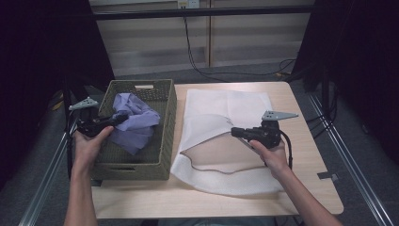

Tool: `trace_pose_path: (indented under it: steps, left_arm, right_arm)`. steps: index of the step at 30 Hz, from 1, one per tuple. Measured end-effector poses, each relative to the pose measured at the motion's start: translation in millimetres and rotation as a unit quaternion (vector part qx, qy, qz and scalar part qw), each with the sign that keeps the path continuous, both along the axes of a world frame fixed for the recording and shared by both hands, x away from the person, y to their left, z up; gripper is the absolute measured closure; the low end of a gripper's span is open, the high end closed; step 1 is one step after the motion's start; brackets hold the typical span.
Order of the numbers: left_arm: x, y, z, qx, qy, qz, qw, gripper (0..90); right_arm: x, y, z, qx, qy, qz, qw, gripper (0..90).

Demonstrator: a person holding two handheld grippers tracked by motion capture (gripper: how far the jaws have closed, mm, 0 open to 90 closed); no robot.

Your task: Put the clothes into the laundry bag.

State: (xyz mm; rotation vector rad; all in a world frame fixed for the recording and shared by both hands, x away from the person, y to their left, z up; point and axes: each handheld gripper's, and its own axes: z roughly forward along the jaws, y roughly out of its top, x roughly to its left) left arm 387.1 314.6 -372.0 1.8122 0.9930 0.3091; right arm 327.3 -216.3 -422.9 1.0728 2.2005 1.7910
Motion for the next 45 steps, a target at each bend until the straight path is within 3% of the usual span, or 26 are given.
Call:
trace_pose_path:
  steps: [17,25,29,35,45]
  left_arm:
    - [-15.1,3.8,31.0,-0.017,-0.059,-0.005,0.9981,80.7]
    - [-18.9,5.8,39.1,-0.038,-0.073,0.003,0.9966,80.8]
    - [-21.3,6.2,44.4,-0.057,-0.076,-0.002,0.9955,80.8]
    - [-29.8,0.4,60.2,-0.052,-0.1,-0.002,0.9937,80.8]
    - [-40.1,1.0,74.0,-0.07,-0.122,-0.011,0.99,80.7]
  right_arm:
    - [-0.2,-1.0,0.3,-0.001,0.0,0.001,1.0,88.7]
    - [0.1,-0.3,-0.4,-0.001,0.0,0.002,1.0,88.7]
    - [-0.1,-0.6,-0.2,-0.001,0.0,0.002,1.0,88.7]
    - [-0.1,-0.5,-0.6,-0.001,0.0,0.003,1.0,88.7]
    - [-0.8,0.8,-0.4,-0.003,0.001,0.002,1.0,88.8]
